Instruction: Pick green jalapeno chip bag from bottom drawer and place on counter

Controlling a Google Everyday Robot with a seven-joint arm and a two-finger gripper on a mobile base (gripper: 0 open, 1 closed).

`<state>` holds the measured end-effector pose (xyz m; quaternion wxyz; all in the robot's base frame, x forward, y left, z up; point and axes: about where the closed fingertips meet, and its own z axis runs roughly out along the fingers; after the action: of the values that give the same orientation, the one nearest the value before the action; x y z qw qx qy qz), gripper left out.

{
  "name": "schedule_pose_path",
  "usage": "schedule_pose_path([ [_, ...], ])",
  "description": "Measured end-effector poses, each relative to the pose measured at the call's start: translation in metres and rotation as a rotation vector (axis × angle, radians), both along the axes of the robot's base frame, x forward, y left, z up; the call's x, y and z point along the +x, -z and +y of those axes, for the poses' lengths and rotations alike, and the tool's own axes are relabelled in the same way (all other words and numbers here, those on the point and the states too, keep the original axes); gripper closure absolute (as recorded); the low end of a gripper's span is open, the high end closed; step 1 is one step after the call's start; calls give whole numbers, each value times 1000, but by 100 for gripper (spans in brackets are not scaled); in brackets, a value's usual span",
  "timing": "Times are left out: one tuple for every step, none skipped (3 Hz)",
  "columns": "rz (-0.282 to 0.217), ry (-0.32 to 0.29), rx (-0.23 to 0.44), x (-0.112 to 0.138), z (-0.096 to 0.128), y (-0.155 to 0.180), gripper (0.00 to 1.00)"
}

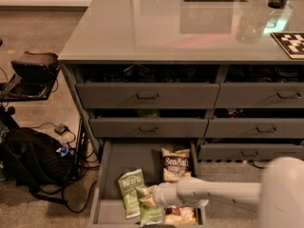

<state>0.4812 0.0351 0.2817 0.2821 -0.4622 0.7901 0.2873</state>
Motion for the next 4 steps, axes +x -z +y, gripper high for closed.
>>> schedule_pose_path([
  [-75,-3,60,-6,-33,-69,100],
  [-149,53,69,-2,-70,-142,100],
  [-206,122,59,7,-99,-209,100],
  [-264,188,72,14,-121,-267,100],
])
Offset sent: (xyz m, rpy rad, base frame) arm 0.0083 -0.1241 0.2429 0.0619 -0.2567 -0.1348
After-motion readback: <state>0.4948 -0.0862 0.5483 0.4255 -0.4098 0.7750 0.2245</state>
